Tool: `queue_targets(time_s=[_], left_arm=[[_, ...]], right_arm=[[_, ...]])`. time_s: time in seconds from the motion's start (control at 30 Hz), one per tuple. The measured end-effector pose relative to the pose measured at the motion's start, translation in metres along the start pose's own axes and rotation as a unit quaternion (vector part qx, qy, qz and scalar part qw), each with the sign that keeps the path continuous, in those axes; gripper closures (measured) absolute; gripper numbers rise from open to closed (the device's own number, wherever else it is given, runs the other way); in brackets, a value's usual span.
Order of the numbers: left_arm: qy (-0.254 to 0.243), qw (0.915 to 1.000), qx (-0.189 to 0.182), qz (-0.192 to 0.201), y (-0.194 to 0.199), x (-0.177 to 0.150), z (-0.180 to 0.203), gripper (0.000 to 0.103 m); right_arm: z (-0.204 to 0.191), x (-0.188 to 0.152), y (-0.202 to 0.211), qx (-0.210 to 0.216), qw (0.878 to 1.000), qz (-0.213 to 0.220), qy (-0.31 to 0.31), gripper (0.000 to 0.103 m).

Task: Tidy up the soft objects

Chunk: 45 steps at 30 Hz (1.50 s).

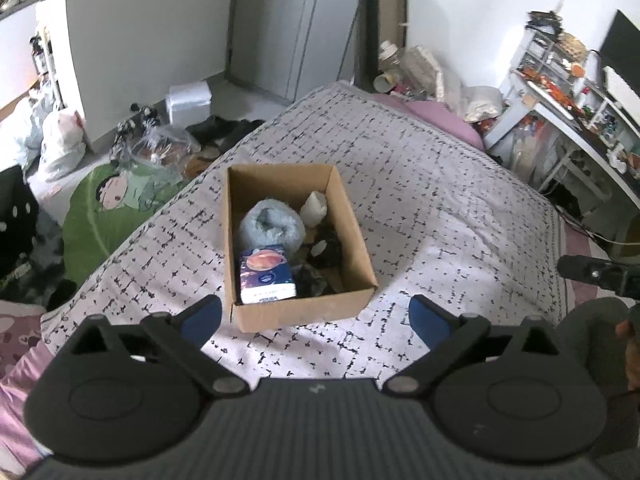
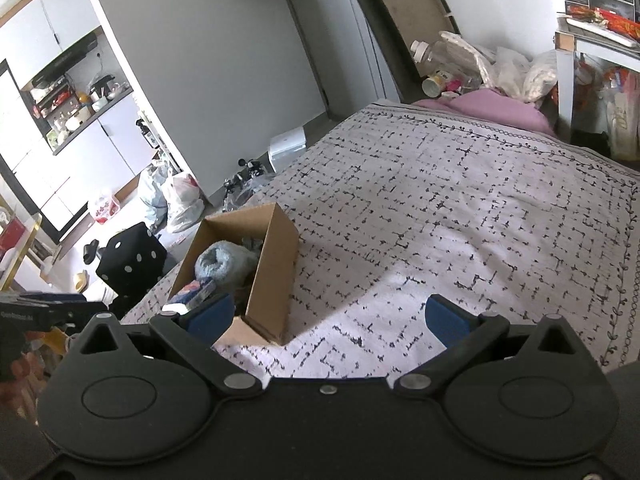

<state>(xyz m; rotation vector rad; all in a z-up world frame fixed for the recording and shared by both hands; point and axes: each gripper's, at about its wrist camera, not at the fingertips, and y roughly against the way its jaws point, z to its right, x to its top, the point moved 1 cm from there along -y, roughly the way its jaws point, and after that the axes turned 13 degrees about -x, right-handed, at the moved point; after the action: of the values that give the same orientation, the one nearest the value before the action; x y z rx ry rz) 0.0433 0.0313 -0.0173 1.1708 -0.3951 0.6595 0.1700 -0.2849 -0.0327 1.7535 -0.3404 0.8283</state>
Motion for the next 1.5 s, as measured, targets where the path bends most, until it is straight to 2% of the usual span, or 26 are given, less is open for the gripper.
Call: queue_targets(time_s=[0.13,0.33,0.47,0.77,0.93,1.5], left_arm=[[-0.018,0.9998,0.001,0.001,0.011,-0.004,0.014,0.004],[-0.031,0.9994,0.002,0.012,0.027,-0.009,0.033,0.0],[-0.027,0.9995,-0.007,0.018,0.034,-0.012,0.039,0.0],[-0.02,0.9986,0.011,0.047,0.049,-0.017,0.047,0.0],[-0.017,0.9978,0.008,0.063,0.052,-0.019,0.049,0.0],[-0.012,0.9975,-0.005,0.07,0.049,-0.021,0.047,0.0]], right_arm=[[-0.002,-0.003,0.013,-0.004,1.0,0.006,0.017,0.0],[-0.005,-0.005,0.026,-0.032,0.999,0.011,0.028,0.0],[-0.006,-0.006,0.037,-0.034,0.998,0.023,0.036,0.0],[-0.018,-0.003,0.055,-0.026,0.997,0.049,0.058,0.0],[-0.024,0.001,0.06,-0.026,0.996,0.06,0.067,0.0],[-0.031,-0.002,0.06,-0.052,0.993,0.069,0.076,0.0]])
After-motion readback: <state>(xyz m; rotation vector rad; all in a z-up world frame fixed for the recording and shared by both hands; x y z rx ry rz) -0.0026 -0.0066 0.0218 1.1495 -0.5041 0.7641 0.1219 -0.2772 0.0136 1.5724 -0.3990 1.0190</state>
